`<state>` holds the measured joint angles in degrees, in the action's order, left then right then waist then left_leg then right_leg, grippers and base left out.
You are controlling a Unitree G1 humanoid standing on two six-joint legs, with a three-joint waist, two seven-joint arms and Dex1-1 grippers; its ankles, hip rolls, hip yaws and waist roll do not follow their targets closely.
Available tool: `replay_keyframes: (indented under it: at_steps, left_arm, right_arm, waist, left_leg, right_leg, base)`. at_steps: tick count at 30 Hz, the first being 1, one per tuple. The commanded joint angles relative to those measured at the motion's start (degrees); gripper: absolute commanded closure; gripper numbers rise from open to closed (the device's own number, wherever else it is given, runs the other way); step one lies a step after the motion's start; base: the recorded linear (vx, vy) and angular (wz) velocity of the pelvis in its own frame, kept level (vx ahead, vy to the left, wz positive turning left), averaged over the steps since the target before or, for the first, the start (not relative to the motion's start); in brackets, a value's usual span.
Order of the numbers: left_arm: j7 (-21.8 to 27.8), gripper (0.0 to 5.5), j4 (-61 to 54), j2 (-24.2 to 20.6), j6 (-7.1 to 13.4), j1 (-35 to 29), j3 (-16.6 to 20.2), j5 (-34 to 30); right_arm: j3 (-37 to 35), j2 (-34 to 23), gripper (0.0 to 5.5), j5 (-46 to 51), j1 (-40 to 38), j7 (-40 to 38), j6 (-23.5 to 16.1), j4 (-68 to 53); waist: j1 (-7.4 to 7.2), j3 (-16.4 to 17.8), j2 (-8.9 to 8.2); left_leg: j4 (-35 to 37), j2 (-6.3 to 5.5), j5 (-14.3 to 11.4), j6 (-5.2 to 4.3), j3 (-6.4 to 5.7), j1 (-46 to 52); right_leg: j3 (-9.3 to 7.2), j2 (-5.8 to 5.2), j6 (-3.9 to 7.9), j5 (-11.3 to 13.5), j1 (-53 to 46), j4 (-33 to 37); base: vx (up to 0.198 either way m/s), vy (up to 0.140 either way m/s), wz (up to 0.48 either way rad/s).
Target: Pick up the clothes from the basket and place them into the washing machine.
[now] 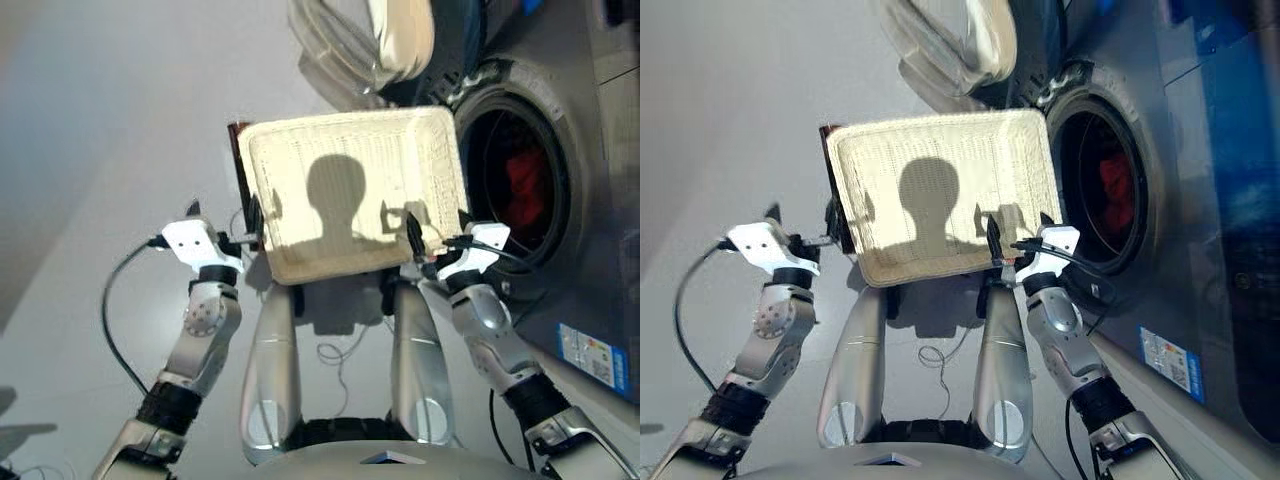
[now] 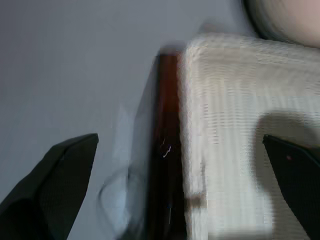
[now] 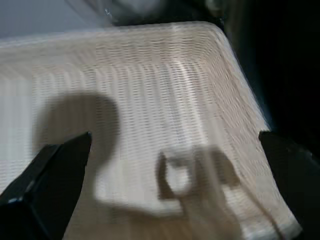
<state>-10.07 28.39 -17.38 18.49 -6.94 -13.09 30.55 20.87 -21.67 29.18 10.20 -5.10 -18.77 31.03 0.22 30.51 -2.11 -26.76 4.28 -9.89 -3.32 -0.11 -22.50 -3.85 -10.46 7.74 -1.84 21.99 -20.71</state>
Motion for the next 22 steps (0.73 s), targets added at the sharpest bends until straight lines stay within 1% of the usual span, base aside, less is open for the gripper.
replay_keyframes:
  at_steps: [1,2,3,4,5,6,8,9,10,13,14,16,17,22]
  left_arm:
    - [4.2,0.00,3.1,0.4,2.5,0.7,1.1,0.1]
    - [5.0,0.00,5.5,0.7,2.1,1.8,1.6,-1.4]
    - [6.0,0.00,6.8,0.8,1.4,3.0,1.8,-1.7]
    - [6.0,0.00,6.7,0.8,1.4,3.0,1.7,-1.7]
    - [6.7,0.00,10.1,1.5,0.2,4.2,2.6,-2.8]
    - [6.9,0.00,16.6,1.7,-0.5,5.3,3.5,-7.0]
    - [7.4,0.00,22.9,3.0,-1.9,6.6,5.0,-8.5]
    - [7.4,0.00,23.0,3.0,-1.9,6.6,5.0,-8.5]
    - [8.2,0.00,28.7,3.4,-2.9,6.9,5.6,-11.1]
    - [11.3,0.00,34.8,4.1,-4.8,7.4,6.0,-11.8]
    - [12.2,0.00,37.9,4.1,-5.3,7.2,6.5,-12.8]
    - [13.2,0.00,39.8,3.8,-5.8,7.3,6.6,-14.0]
    - [14.1,0.00,41.1,3.9,-6.5,7.4,6.6,-14.4]
    - [15.1,0.00,42.9,3.8,-6.9,8.2,6.0,-18.4]
  right_arm:
    - [-4.2,-1.6,0.00,-5.7,-3.4,1.4,0.2,2.2]
    - [-4.7,-0.7,0.00,-6.6,-4.7,2.2,0.8,5.8]
    - [-5.2,-0.2,0.00,-6.9,-5.8,2.9,1.3,7.8]
    - [-5.2,-0.2,0.00,-6.9,-5.9,2.9,1.3,7.8]
    - [-5.6,0.4,0.00,-7.7,-7.0,3.3,1.8,10.9]
    - [-6.8,1.5,0.00,-10.9,-9.4,3.1,2.8,14.5]
    - [-7.5,2.9,0.00,-10.3,-11.1,4.2,3.7,18.3]
    - [-7.4,2.9,0.00,-10.3,-11.1,4.3,3.7,18.3]
    - [-7.9,4.5,0.00,-7.6,-12.1,6.9,5.4,23.6]
    - [-10.0,6.5,0.00,-4.5,-12.6,8.5,7.0,31.1]
    - [-10.8,7.1,0.00,-3.8,-12.8,8.9,7.5,32.9]
    - [-12.5,7.6,0.00,-3.5,-12.9,8.8,7.9,35.9]
    - [-13.3,7.9,0.00,-3.2,-12.6,8.8,8.3,37.3]
    - [-12.8,8.1,0.00,-4.3,-12.7,10.0,9.2,37.0]
  waist:
    - [0.99,-5.1,1.49]
    - [1.07,-6.9,1.47]
    - [1.08,-8.4,1.34]
    - [1.07,-8.4,1.36]
    - [1.02,-9.9,1.15]
    - [0.83,-12.6,0.80]
    - [0.76,-15.6,0.62]
    - [0.76,-15.5,0.63]
    - [0.77,-18.6,0.51]
    - [0.44,-22.0,0.55]
    - [0.36,-22.7,0.49]
    - [0.31,-23.7,0.49]
    - [0.27,-24.2,0.60]
    - [0.23,-25.8,0.85]
  left_leg:
    - [17.2,-1.53,9.2,-0.81,1.85,10.8]
    - [19.7,-1.54,9.8,-0.95,1.75,12.8]
    - [21.1,-1.39,10.2,-0.92,1.76,14.5]
    - [21.3,-1.38,10.2,-0.93,1.74,14.7]
    - [22.9,-1.28,10.6,-0.90,1.77,16.3]
    - [25.7,-1.09,11.0,-1.08,2.31,19.0]
    - [28.4,-1.14,11.6,-1.17,2.64,21.4]
    - [28.5,-1.13,11.6,-1.18,2.65,21.5]
    - [31.4,-0.99,12.2,-1.34,2.94,23.5]
    - [31.8,-0.71,11.1,-1.53,3.51,25.3]
    - [31.8,-0.56,11.0,-1.54,3.76,26.0]
    - [31.8,-0.49,10.7,-1.49,3.70,27.0]
    - [31.8,-0.55,10.5,-1.39,3.66,27.5]
    - [31.8,-0.41,10.0,-1.38,4.21,28.7]
  right_leg:
    - [-1.74,1.39,0.36,1.5,-7.3,4.9]
    - [-2.11,1.25,0.62,2.4,-9.4,7.6]
    - [-2.52,1.15,0.76,2.8,-11.2,9.5]
    - [-2.56,1.17,0.76,2.9,-11.4,9.6]
    - [-2.93,1.06,0.90,3.4,-13.1,11.3]
    - [-3.38,0.96,1.22,4.1,-16.0,14.4]
    - [-3.65,0.76,1.59,4.9,-18.4,17.0]
    - [-3.66,0.78,1.59,4.9,-18.5,17.1]
    - [-3.91,0.65,1.96,5.5,-20.2,19.6]
    - [-3.91,0.43,2.21,5.8,-22.8,22.0]
    - [-3.90,0.41,2.29,5.7,-23.5,22.3]
    - [-3.93,0.43,2.28,5.5,-24.7,22.3]
    - [-3.94,0.46,2.20,5.4,-25.2,22.2]
    - [-3.22,0.64,2.08,5.0,-26.3,22.4]
  base:
    - [0.220,0.007,0.183]
    - [0.201,0.011,0.152]
    - [0.143,0.008,0.134]
    - [0.139,0.007,0.096]
    - [0.181,0.017,0.089]
    - [0.243,0.033,0.077]
    - [0.181,0.037,0.052]
    - [0.173,0.033,-0.044]
    - [0.156,0.029,-0.064]
    - [0.157,0.044,0.010]
    - [0.128,0.028,0.034]
    - [0.099,0.022,-0.030]
    - [0.097,0.030,-0.060]
    - [0.051,0.022,-0.042]
